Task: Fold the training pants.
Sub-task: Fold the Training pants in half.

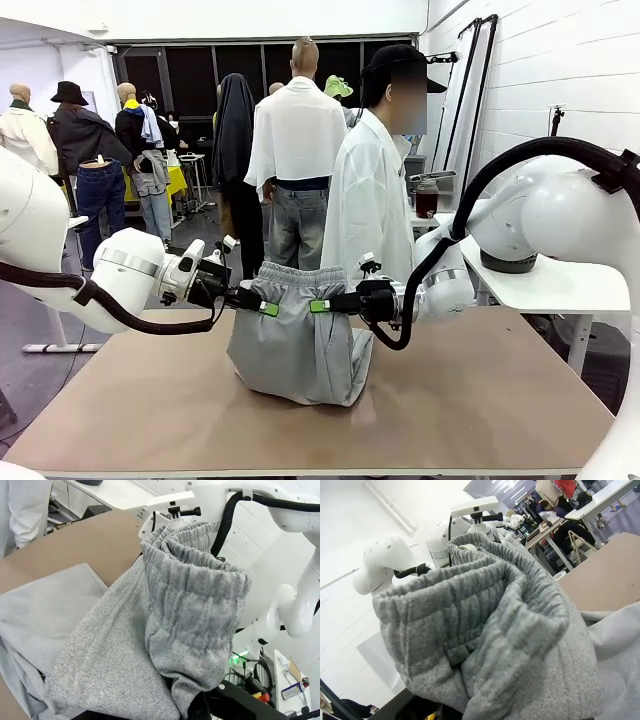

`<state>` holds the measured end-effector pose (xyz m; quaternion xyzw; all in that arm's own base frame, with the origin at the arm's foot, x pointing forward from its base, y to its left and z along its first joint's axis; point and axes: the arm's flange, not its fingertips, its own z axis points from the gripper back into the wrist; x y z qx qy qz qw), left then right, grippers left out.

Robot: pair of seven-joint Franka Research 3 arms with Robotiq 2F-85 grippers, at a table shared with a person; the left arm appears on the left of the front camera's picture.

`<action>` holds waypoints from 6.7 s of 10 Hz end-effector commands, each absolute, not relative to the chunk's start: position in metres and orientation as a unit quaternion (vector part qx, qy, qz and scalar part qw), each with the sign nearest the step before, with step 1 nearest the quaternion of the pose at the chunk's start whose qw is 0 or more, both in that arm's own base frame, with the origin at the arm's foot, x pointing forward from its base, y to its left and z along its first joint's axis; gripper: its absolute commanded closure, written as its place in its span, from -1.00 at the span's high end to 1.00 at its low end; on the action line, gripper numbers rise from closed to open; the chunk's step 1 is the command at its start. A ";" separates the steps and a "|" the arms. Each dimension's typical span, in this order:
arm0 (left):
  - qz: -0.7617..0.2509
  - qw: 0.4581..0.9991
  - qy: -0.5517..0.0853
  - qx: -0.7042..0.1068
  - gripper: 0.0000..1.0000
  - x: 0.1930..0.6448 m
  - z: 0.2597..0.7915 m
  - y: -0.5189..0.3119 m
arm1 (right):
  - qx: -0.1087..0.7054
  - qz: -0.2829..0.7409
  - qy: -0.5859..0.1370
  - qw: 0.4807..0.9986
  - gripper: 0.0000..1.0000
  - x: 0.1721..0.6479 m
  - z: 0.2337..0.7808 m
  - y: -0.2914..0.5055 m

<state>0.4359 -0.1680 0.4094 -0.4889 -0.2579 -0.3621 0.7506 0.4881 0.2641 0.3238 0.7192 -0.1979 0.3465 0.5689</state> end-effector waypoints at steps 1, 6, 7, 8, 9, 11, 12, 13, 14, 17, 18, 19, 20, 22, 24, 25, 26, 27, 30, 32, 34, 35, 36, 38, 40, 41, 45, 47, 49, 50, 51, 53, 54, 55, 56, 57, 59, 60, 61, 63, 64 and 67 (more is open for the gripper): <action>-0.358 0.751 -0.256 -0.492 -1.00 0.436 0.411 -0.168 | 0.720 0.351 -0.198 0.565 -1.00 0.487 0.329 0.260; -0.338 0.757 -0.208 -0.519 -1.00 0.422 0.404 -0.166 | 0.736 0.308 -0.169 0.579 -1.00 0.472 0.309 0.258; -0.336 0.752 -0.189 -0.534 -1.00 0.418 0.398 -0.166 | 0.739 0.300 -0.164 0.580 -1.00 0.467 0.303 0.256; -0.327 0.761 -0.168 -0.535 -1.00 0.414 0.390 -0.165 | 0.742 0.294 -0.167 0.579 -1.00 0.462 0.296 0.254; -0.324 0.762 -0.159 -0.537 -1.00 0.417 0.383 -0.161 | 0.741 0.286 -0.177 0.581 -1.00 0.461 0.288 0.252; -0.328 0.769 -0.127 -0.534 -1.00 0.435 0.368 -0.158 | 0.746 0.271 -0.181 0.581 -1.00 0.461 0.273 0.254; -0.327 0.773 -0.125 -0.529 -1.00 0.447 0.361 -0.157 | 0.746 0.263 -0.188 0.582 -1.00 0.464 0.267 0.255; -0.325 0.778 -0.124 -0.524 -1.00 0.460 0.357 -0.161 | 0.736 0.255 -0.205 0.592 -1.00 0.469 0.264 0.255; -0.326 0.781 -0.127 -0.517 -1.00 0.471 0.355 -0.167 | 0.735 0.248 -0.213 0.595 -1.00 0.475 0.260 0.255; -0.325 0.781 -0.146 -0.513 -1.00 0.495 0.352 -0.183 | 0.726 0.221 -0.223 0.611 -1.00 0.491 0.249 0.251; -0.318 0.779 -0.157 -0.517 -1.00 0.501 0.350 -0.185 | 0.722 0.217 -0.222 0.618 -1.00 0.498 0.247 0.251; -0.307 0.781 -0.164 -0.518 -1.00 0.506 0.347 -0.186 | 0.716 0.213 -0.222 0.627 -1.00 0.506 0.246 0.251; -0.291 0.789 -0.171 -0.514 -1.00 0.508 0.342 -0.188 | 0.708 0.208 -0.222 0.637 -1.00 0.512 0.246 0.250; -0.269 0.798 -0.185 -0.507 -1.00 0.519 0.331 -0.190 | 0.697 0.195 -0.230 0.651 -1.00 0.524 0.244 0.248; -0.264 0.800 -0.188 -0.505 -1.00 0.529 0.323 -0.197 | 0.692 0.185 -0.236 0.656 -1.00 0.531 0.240 0.246; -0.267 0.801 -0.186 -0.502 -1.00 0.534 0.320 -0.201 | 0.692 0.180 -0.235 0.658 -1.00 0.537 0.236 0.245; -0.268 0.802 -0.185 -0.501 -1.00 0.537 0.319 -0.203 | 0.691 0.177 -0.235 0.661 -1.00 0.539 0.235 0.244; -0.269 0.805 -0.178 -0.498 -1.00 0.540 0.317 -0.204 | 0.690 0.174 -0.234 0.662 -1.00 0.541 0.234 0.244; -0.273 0.799 -0.184 -0.504 -1.00 0.533 0.317 -0.199 | 0.689 0.197 -0.226 0.660 -1.00 0.529 0.232 0.238; -0.273 0.799 -0.184 -0.504 -1.00 0.533 0.317 -0.199 | 0.689 0.197 -0.226 0.660 -1.00 0.529 0.232 0.238; -0.271 0.796 -0.183 -0.509 -1.00 0.546 0.317 -0.201 | 0.686 0.193 -0.223 0.665 -1.00 0.536 0.229 0.240; -0.274 0.794 -0.183 -0.511 -1.00 0.556 0.315 -0.208 | 0.683 0.188 -0.225 0.669 -1.00 0.539 0.227 0.240; -0.272 0.799 -0.186 -0.503 -1.00 0.562 0.312 -0.212 | 0.676 0.182 -0.234 0.675 -1.00 0.541 0.227 0.239; -0.257 0.812 -0.186 -0.490 -1.00 0.576 0.305 -0.212 | 0.664 0.176 -0.246 0.684 -1.00 0.551 0.228 0.238; -0.235 0.827 -0.171 -0.482 -1.00 0.582 0.291 -0.210 | 0.659 0.173 -0.244 0.690 -1.00 0.555 0.229 0.237; -0.224 0.833 -0.167 -0.477 -1.00 0.583 0.287 -0.206 | 0.655 0.172 -0.242 0.695 -1.00 0.561 0.228 0.238; -0.187 0.849 -0.160 -0.468 -1.00 0.574 0.282 -0.190 | 0.642 0.174 -0.232 0.710 -1.00 0.582 0.223 0.245; -0.168 0.854 -0.150 -0.469 -1.00 0.567 0.279 -0.183 | 0.633 0.185 -0.224 0.718 -1.00 0.595 0.219 0.246; -0.158 0.854 -0.143 -0.474 -1.00 0.566 0.275 -0.178 | 0.629 0.193 -0.220 0.720 -1.00 0.603 0.218 0.247; -0.154 0.853 -0.143 -0.478 -1.00 0.564 0.273 -0.177 | 0.625 0.194 -0.219 0.723 -1.00 0.601 0.219 0.245; -0.154 0.852 -0.145 -0.479 -1.00 0.565 0.273 -0.175 | 0.623 0.193 -0.219 0.726 -1.00 0.601 0.219 0.244; -0.154 0.851 -0.150 -0.479 -1.00 0.567 0.274 -0.176 | 0.617 0.181 -0.219 0.734 -1.00 0.594 0.219 0.241; -0.156 0.848 -0.149 -0.484 -1.00 0.568 0.276 -0.176 | 0.617 0.178 -0.217 0.735 -1.00 0.591 0.220 0.238; -0.159 0.848 -0.143 -0.485 -1.00 0.569 0.277 -0.178 | 0.618 0.176 -0.210 0.736 -1.00 0.589 0.220 0.237; -0.159 0.848 -0.138 -0.487 -0.73 0.569 0.278 -0.178 | 0.618 0.160 -0.201 0.743 -0.76 0.587 0.223 0.235; -0.156 0.848 -0.132 -0.489 -0.33 0.566 0.279 -0.178 | 0.615 0.152 -0.198 0.748 -0.37 0.583 0.225 0.233; -0.144 0.851 -0.129 -0.489 0.47 0.564 0.281 -0.174 | 0.617 0.140 -0.196 0.750 0.42 0.577 0.234 0.225; -0.140 0.851 -0.125 -0.490 0.86 0.564 0.283 -0.171 | 0.616 0.137 -0.202 0.749 0.81 0.575 0.240 0.219; -0.138 0.853 -0.124 -0.488 1.00 0.562 0.286 -0.169 | 0.614 0.134 -0.202 0.751 1.00 0.573 0.245 0.214; -0.136 0.857 -0.125 -0.482 1.00 0.557 0.292 -0.164 | 0.601 0.129 -0.208 0.761 1.00 0.571 0.256 0.202; -0.131 0.859 -0.132 -0.477 1.00 0.554 0.298 -0.156 | 0.587 0.125 -0.213 0.771 1.00 0.572 0.262 0.193; -0.115 0.863 -0.166 -0.464 1.00 0.537 0.320 -0.127 | 0.533 0.106 -0.203 0.814 1.00 0.572 0.279 0.174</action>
